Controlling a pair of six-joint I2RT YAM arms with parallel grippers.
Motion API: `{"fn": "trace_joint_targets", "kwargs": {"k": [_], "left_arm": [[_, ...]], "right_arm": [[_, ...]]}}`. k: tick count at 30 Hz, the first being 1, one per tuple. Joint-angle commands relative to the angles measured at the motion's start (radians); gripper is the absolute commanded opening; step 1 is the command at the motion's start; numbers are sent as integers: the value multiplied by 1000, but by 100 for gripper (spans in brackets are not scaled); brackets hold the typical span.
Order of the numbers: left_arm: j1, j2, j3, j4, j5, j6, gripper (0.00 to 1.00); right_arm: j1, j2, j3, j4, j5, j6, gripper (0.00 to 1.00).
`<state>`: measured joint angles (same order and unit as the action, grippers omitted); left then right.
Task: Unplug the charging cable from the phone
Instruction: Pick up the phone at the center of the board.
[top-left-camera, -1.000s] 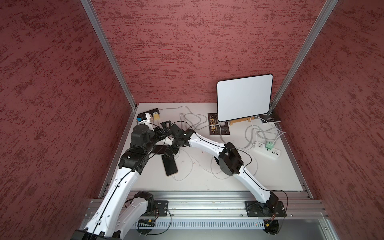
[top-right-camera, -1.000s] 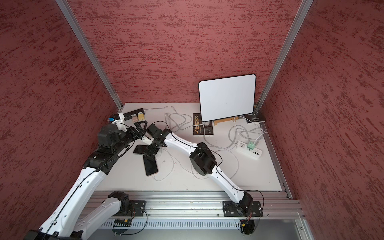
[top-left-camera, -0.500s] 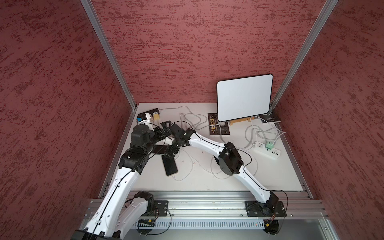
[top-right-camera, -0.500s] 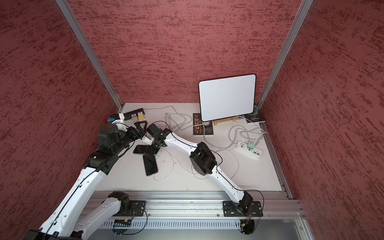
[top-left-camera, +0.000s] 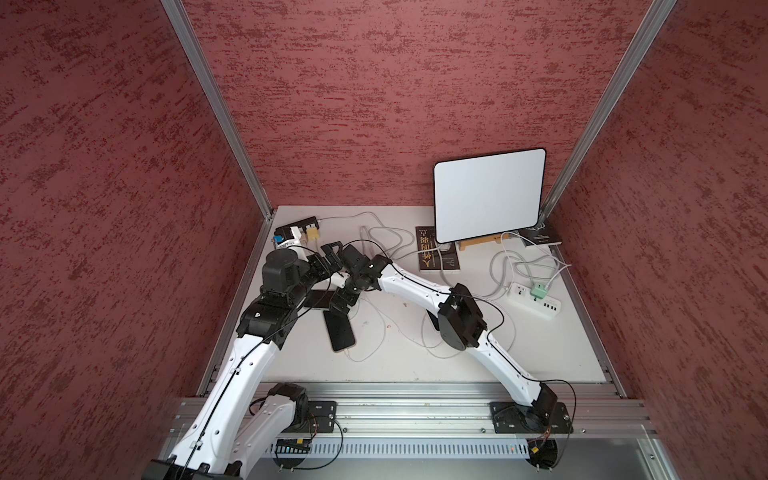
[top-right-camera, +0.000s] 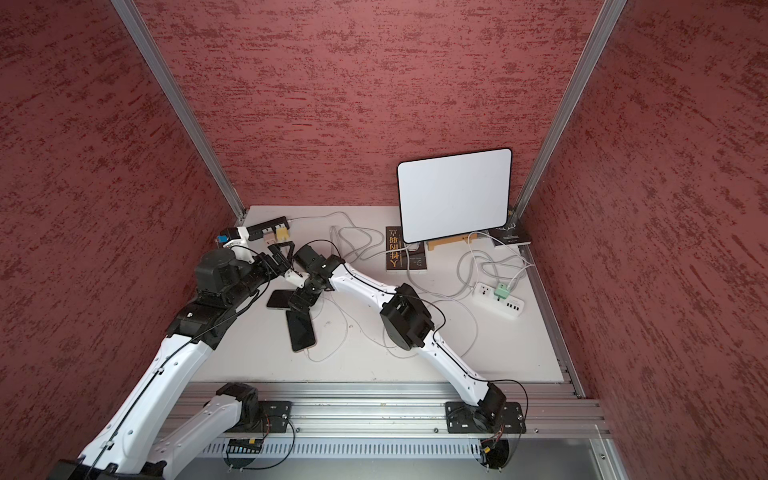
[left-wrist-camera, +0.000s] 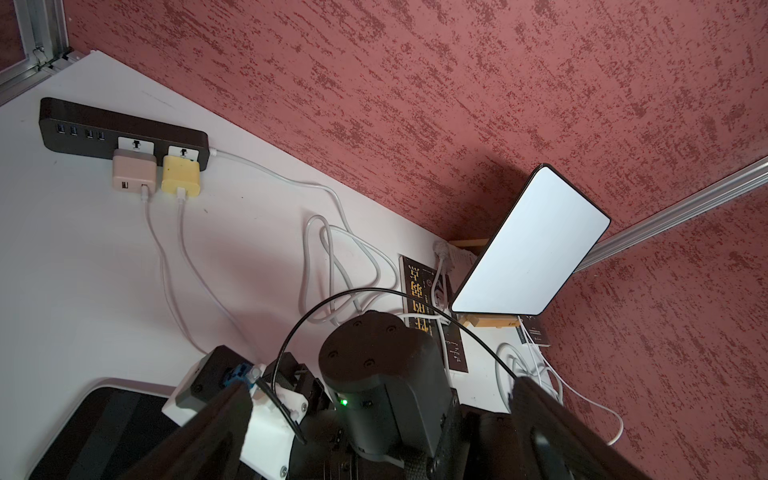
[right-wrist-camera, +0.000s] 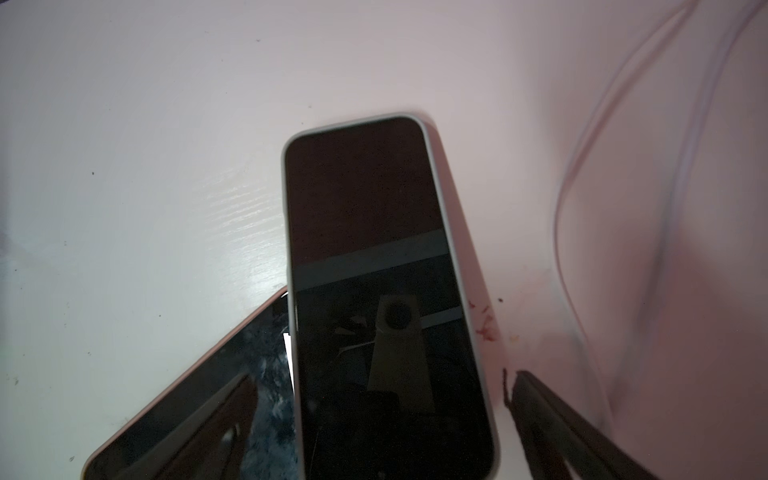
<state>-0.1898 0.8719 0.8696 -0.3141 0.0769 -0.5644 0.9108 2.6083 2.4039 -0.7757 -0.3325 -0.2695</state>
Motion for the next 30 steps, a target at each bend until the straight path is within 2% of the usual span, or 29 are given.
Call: {"fn": "trace_joint_targets", "kwargs": {"k": [1, 25, 30], "left_arm": [[11, -9, -8, 26, 2, 6, 100], [15, -9, -13, 27, 4, 5, 100], [15, -11, -14, 26, 6, 8, 100]], "right_arm": [[-7, 16, 30, -11, -23, -9, 99], [-6, 62, 35, -30, -64, -7, 99], [-6, 59, 35, -26, -68, -10, 93]]}}
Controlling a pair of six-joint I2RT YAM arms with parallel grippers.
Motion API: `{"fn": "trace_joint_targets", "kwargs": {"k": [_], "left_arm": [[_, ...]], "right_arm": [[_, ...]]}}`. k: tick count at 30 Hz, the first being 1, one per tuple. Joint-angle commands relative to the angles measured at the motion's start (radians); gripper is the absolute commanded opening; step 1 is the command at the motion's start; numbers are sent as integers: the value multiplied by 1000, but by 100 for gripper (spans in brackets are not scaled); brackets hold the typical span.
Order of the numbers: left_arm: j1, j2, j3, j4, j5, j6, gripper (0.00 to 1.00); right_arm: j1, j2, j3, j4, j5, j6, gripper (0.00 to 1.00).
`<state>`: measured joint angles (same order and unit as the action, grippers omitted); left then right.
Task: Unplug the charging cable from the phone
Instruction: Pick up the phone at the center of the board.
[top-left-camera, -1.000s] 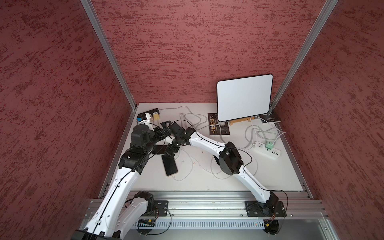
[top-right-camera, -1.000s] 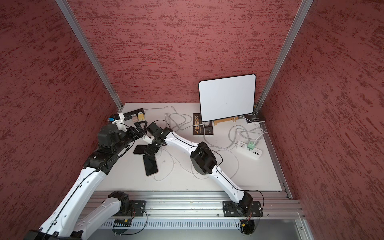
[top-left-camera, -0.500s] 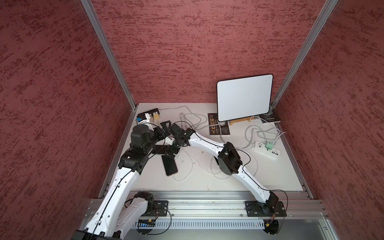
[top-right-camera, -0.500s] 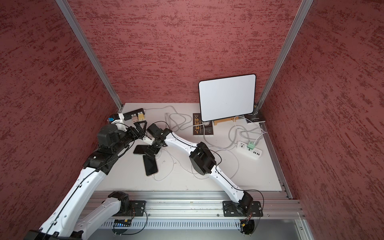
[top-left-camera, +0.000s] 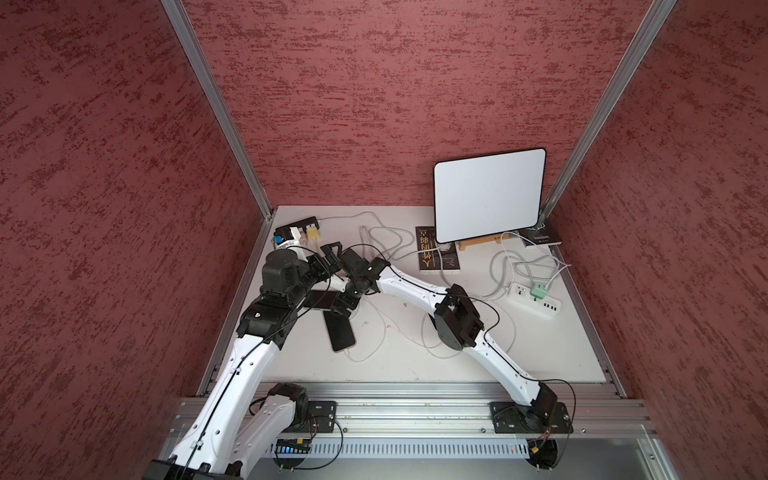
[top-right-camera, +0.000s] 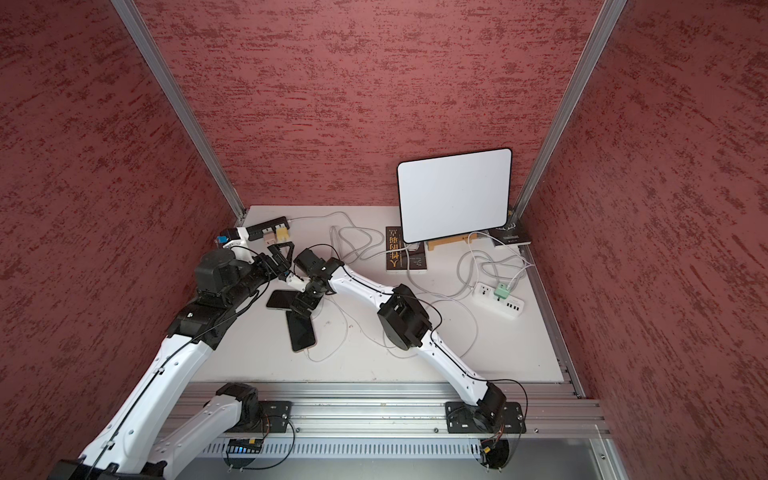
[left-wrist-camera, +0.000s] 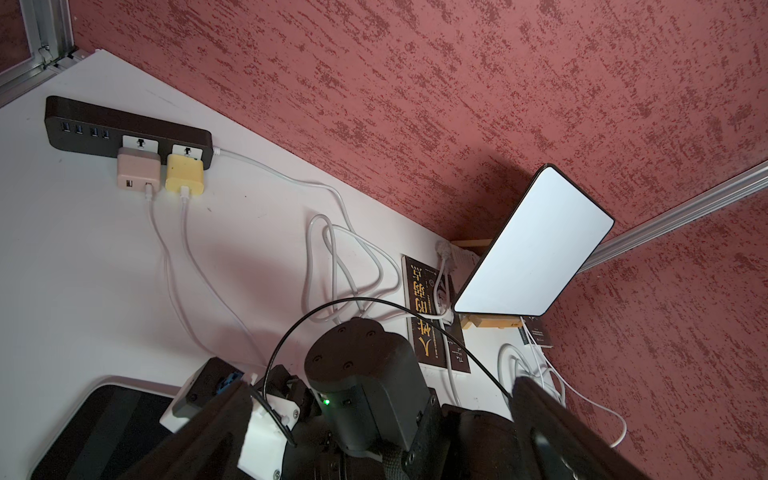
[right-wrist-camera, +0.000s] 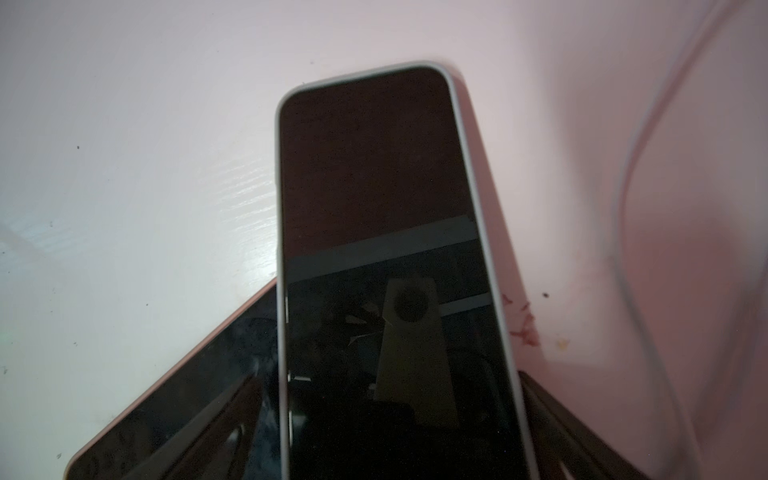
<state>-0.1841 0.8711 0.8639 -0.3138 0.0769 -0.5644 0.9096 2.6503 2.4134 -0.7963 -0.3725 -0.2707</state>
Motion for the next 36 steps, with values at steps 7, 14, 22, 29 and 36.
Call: {"fn": "trace_joint_targets", "kwargs": {"k": [7, 14, 22, 29, 36], "left_arm": [[11, -11, -9, 25, 4, 7, 100], [14, -10, -11, 27, 5, 8, 100], [15, -13, -17, 28, 5, 5, 100], [18, -24, -21, 31, 1, 5, 100], [20, -24, -21, 35, 1, 3, 100]], "right_arm": [[-5, -6, 20, -12, -40, -12, 77], [-5, -71, -49, 40, -78, 34, 60], [-6, -198, -180, 141, -58, 128, 47], [-7, -320, -360, 260, 39, 208, 39], [-9, -476, -601, 385, 249, 344, 34]]}}
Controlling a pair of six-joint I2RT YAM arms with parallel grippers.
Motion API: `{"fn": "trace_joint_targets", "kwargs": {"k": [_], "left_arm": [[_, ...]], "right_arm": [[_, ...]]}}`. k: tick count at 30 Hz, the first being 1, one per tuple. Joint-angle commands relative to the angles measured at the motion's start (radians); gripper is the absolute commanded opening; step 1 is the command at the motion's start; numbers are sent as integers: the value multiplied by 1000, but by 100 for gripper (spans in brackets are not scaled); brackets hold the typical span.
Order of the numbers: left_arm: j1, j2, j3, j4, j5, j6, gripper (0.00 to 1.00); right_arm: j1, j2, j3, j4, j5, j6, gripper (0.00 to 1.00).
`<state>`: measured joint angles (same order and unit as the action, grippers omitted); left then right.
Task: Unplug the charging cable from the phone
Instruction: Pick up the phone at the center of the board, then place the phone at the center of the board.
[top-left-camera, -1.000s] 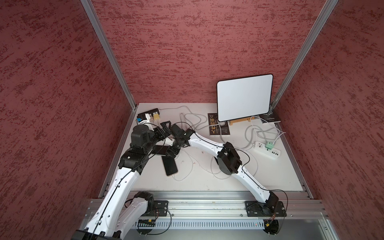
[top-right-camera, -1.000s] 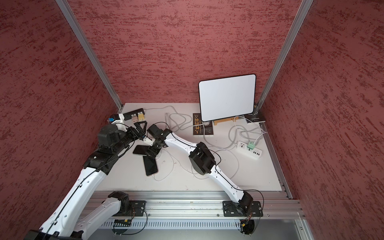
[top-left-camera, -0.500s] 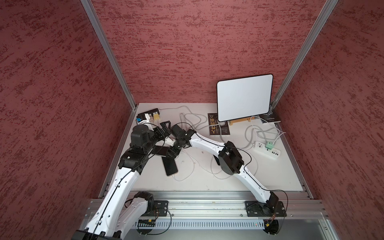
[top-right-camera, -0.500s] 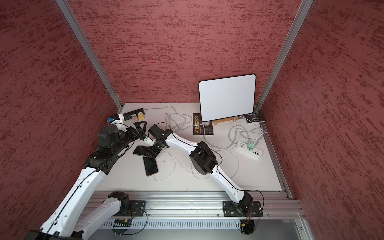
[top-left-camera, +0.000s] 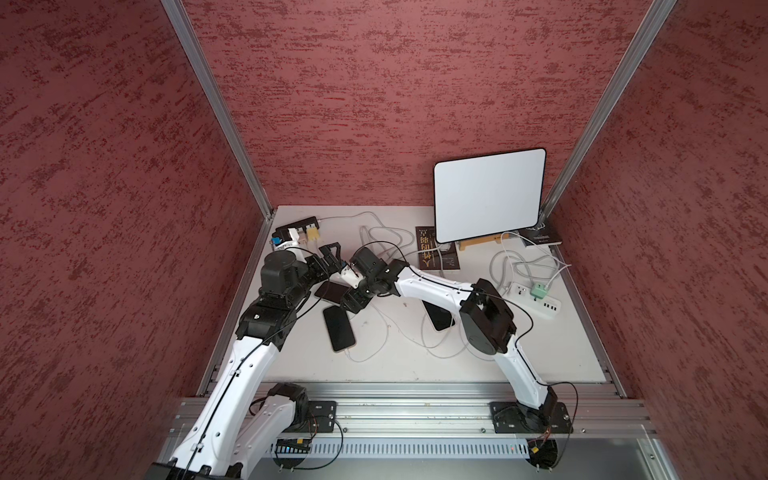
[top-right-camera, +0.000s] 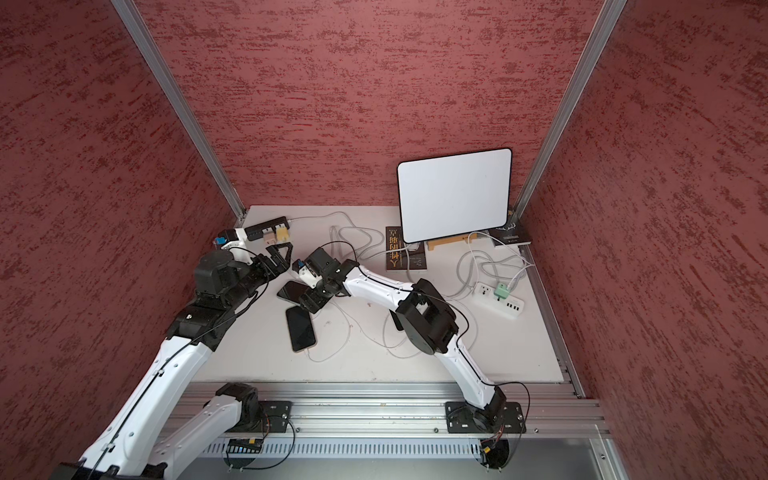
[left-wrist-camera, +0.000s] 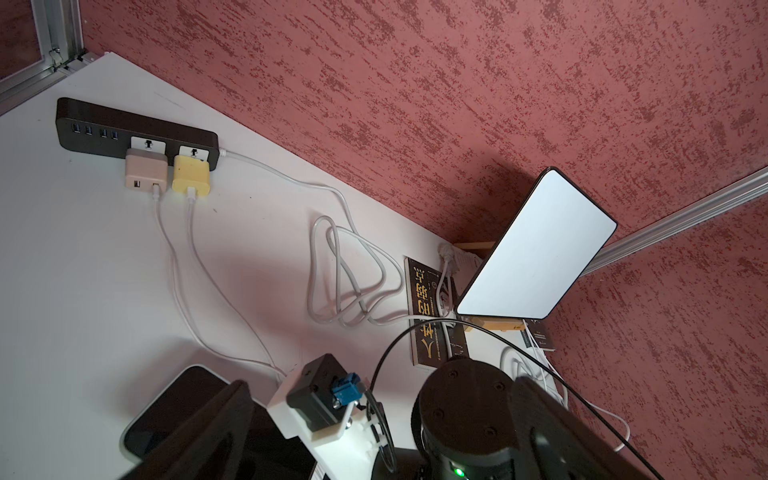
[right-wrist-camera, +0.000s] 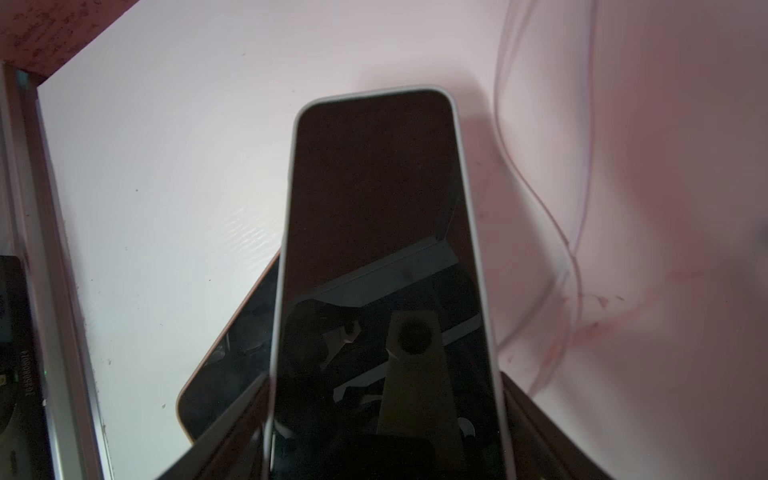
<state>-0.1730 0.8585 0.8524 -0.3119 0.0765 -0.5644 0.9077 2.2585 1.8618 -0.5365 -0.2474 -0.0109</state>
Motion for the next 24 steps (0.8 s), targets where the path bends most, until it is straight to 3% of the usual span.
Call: {"fn": "trace_joint_targets", "kwargs": {"k": [1, 12, 24], "left_arm": [[10, -12, -9, 34, 2, 3, 100], [16, -6, -16, 49, 5, -10, 100], [20, -9, -20, 51, 3, -14, 100]], "right_arm": [[-7, -108, -91, 144, 156, 115, 34], [0, -313, -442, 242, 459, 455, 30], [8, -262, -437, 146, 475, 470, 37]]}}
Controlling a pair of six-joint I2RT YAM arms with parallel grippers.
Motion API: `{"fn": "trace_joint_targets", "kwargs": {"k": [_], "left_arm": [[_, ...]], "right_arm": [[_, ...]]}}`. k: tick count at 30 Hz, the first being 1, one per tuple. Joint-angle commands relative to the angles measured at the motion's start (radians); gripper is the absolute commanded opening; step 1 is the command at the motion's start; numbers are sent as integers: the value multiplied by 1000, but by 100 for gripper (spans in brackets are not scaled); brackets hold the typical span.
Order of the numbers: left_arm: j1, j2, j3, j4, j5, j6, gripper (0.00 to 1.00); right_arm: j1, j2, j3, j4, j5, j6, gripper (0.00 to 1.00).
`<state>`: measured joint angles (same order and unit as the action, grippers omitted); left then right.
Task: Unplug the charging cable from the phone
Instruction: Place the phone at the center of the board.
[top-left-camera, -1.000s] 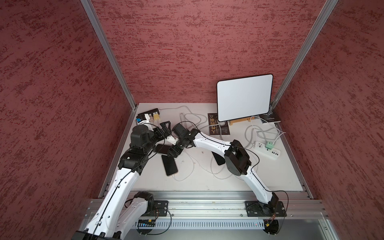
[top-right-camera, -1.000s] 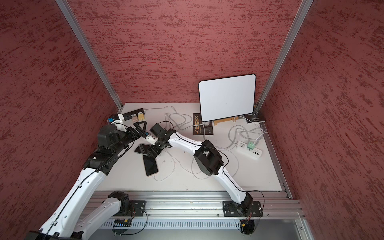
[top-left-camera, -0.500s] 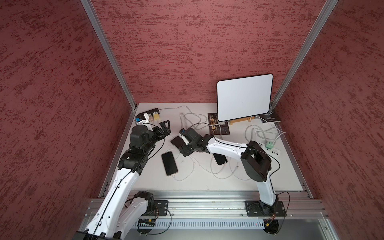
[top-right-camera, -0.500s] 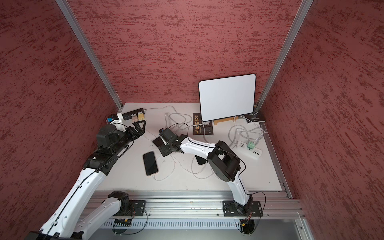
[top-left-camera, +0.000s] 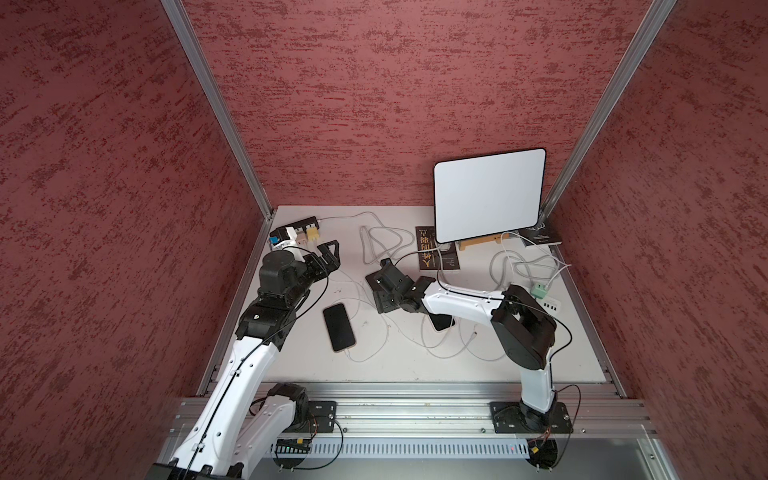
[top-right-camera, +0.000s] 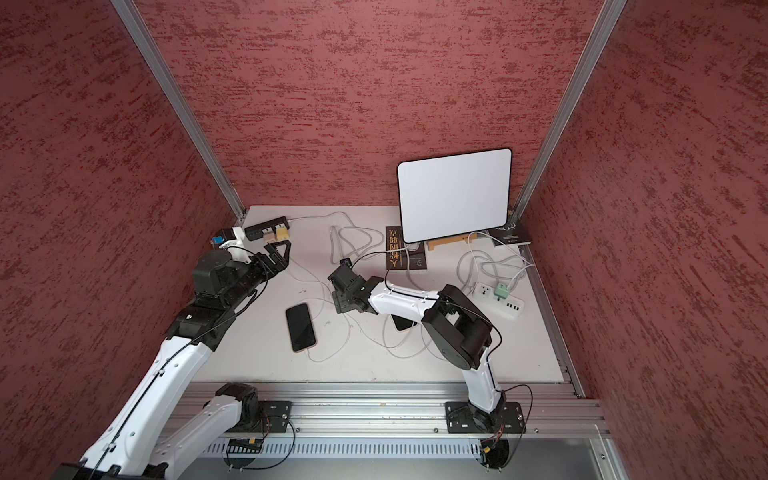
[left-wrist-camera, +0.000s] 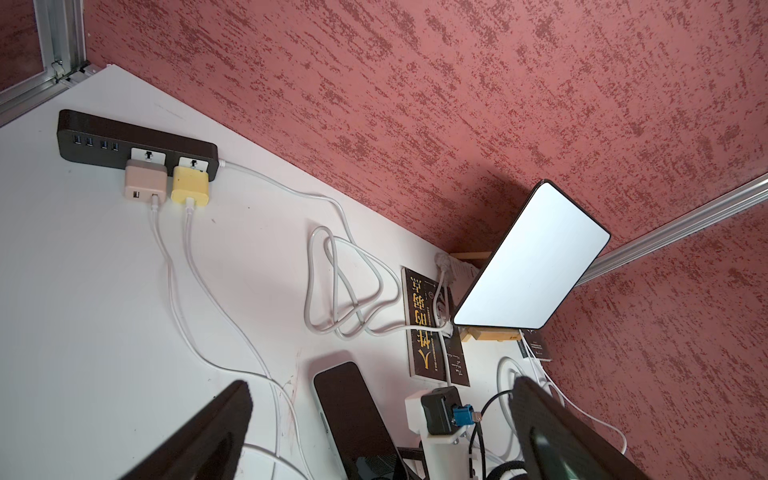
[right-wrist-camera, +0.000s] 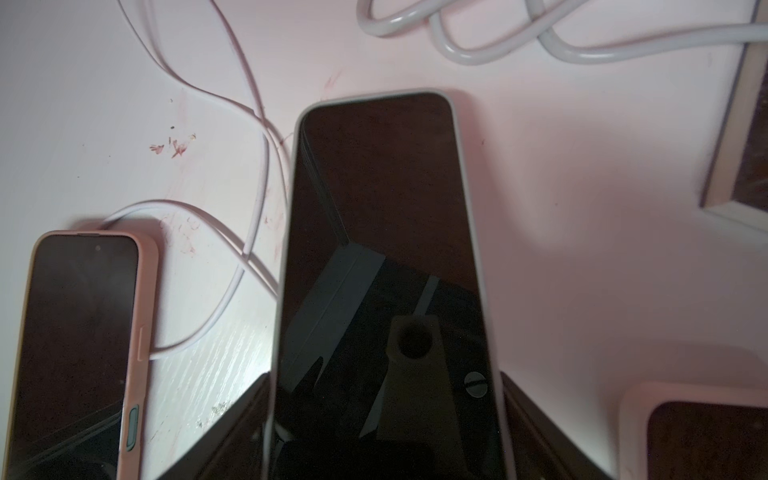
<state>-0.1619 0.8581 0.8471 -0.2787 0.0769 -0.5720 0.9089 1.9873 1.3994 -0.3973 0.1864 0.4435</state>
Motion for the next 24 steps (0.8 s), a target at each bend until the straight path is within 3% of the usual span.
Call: {"fn": "trace_joint_targets", "kwargs": {"k": [1, 8, 16, 19, 24], "left_arm": [[10, -9, -15, 18, 3, -8, 100], [12, -25, -16, 9, -6, -9, 100], [12, -24, -12, -26, -29, -22, 100], [12, -24, -8, -48, -48, -28, 100], [11, -20, 6, -107, -80, -33, 100]], "right_arm": [[7, 17, 33, -2, 40, 13, 39], [7, 59, 68, -45, 29, -5, 47], [7, 67, 96, -94, 27, -8, 86], [7, 52, 92, -100, 25, -7, 96], [7, 19, 89, -121, 25, -8, 99]]}}
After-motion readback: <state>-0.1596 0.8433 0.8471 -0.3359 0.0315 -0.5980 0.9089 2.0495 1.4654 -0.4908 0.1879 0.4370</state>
